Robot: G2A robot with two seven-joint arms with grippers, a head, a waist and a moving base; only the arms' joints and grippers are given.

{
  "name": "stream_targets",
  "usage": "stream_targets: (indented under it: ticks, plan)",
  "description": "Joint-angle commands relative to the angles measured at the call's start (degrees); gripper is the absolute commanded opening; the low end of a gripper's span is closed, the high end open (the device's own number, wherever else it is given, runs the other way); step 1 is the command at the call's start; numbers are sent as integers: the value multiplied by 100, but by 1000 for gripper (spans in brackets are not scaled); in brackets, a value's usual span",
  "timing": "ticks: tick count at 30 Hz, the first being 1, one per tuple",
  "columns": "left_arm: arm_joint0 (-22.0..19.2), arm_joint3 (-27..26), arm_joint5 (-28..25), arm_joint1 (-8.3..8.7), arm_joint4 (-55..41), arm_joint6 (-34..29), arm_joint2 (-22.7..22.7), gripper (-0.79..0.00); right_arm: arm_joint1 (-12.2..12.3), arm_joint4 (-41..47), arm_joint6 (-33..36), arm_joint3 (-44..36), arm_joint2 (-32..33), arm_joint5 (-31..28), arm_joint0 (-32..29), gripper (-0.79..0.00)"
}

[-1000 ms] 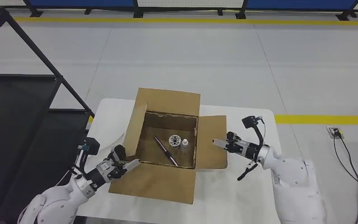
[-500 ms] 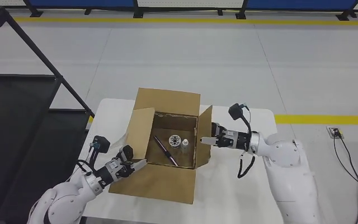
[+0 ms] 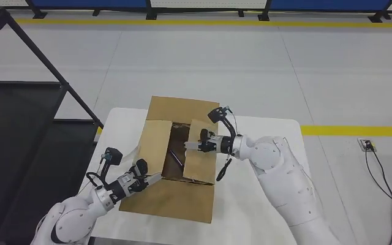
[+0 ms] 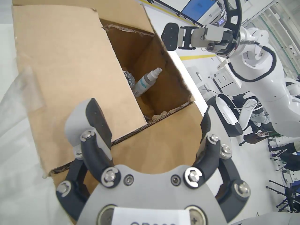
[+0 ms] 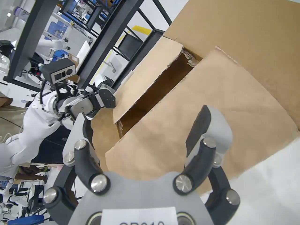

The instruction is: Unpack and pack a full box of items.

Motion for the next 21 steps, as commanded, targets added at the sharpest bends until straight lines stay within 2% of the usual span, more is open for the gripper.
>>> stream_targets:
  ticks: [1, 8, 16, 21]
  plan:
    - [-24, 28, 17, 2, -17, -27, 13, 0, -24, -120, -105, 77, -145, 87, 53, 0]
    - [-130, 111, 78, 5, -43, -94, 100, 0, -98, -654, -460, 149, -590, 499, 133, 0]
    - [-222, 183, 149, 2, 11, -115, 233, 0, -127, -1137, -501, -32, -876, 985, 112, 0]
    - [-194, 130, 133, 12, 2, -93, 201, 0, -129, -1199, -511, -117, -917, 1081, 90, 0]
